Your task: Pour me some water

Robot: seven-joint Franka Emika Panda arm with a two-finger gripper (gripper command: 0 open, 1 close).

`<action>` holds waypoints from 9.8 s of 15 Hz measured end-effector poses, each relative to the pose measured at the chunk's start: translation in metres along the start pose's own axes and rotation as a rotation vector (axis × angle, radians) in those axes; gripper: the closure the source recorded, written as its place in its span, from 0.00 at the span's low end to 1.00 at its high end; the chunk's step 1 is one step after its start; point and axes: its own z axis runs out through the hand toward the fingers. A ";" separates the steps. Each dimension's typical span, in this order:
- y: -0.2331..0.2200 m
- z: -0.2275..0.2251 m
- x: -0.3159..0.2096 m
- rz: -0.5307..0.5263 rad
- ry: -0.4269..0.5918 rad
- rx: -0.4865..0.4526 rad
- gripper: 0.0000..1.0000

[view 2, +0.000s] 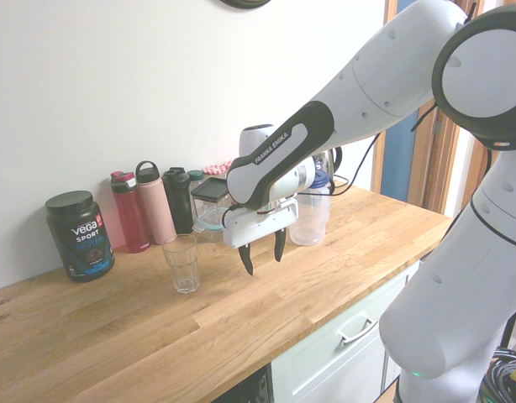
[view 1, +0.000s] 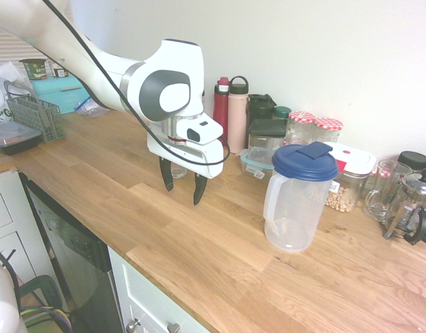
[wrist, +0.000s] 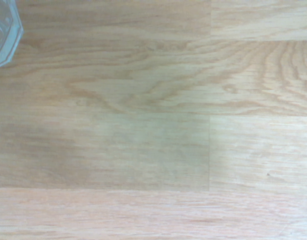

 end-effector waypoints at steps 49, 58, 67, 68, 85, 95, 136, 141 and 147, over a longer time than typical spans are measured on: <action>0.177 -0.074 0.133 0.132 0.291 0.197 1.00; 0.170 -0.089 0.132 0.086 0.265 0.213 1.00; 0.082 -0.245 0.100 -0.376 0.191 0.229 1.00; 0.058 -0.247 0.096 -0.433 0.165 0.214 1.00; -0.111 -0.214 0.021 -1.253 0.002 -0.385 1.00; -0.154 -0.170 0.008 -1.400 0.051 -0.616 1.00; 0.105 -0.161 0.135 -0.224 0.097 0.165 1.00; 0.112 -0.147 0.141 0.006 0.229 0.262 1.00; 0.138 -0.120 0.135 0.129 0.247 0.267 1.00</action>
